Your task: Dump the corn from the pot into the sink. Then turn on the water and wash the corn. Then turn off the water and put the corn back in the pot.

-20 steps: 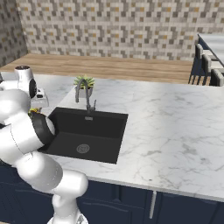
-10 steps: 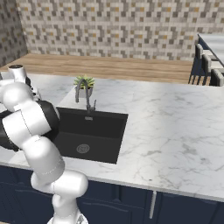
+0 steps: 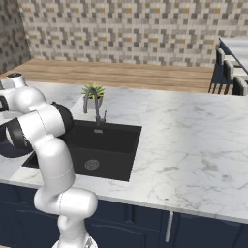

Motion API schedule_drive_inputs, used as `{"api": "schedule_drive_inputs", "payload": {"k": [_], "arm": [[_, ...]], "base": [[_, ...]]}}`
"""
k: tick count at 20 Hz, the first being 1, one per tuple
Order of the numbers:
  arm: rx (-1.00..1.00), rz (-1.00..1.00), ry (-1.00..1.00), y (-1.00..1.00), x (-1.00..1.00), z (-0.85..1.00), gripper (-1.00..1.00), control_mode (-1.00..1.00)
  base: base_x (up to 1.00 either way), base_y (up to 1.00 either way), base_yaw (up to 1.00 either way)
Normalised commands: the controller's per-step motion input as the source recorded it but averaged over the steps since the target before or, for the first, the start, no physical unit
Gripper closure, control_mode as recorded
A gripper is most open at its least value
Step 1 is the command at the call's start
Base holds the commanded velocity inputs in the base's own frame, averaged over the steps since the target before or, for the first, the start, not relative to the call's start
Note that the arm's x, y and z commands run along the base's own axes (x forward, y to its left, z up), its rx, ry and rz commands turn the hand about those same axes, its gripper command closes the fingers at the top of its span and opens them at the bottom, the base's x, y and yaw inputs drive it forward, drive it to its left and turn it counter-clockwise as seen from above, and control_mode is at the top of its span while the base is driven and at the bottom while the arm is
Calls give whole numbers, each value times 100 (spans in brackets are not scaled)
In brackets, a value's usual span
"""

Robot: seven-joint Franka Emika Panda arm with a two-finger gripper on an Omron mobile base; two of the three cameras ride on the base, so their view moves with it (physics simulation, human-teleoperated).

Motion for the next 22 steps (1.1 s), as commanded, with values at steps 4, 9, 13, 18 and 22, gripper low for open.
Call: {"api": "schedule_drive_inputs", "payload": {"k": [4, 9, 13, 18, 22], "arm": [[0, 0, -1, 38, 0, -3, 100, -100], [0, 0, 0, 37, 0, -25, 100, -100], [0, -1, 0, 35, 0, -37, 100, -100], [0, -1, 0, 25, 0, -29, 100, -100], [0, 0, 0, 16, 0, -34, 100, -100]], "base": [[0, 0, 0], [0, 0, 0], [0, 0, 0], [0, 0, 0], [0, 0, 0]]}}
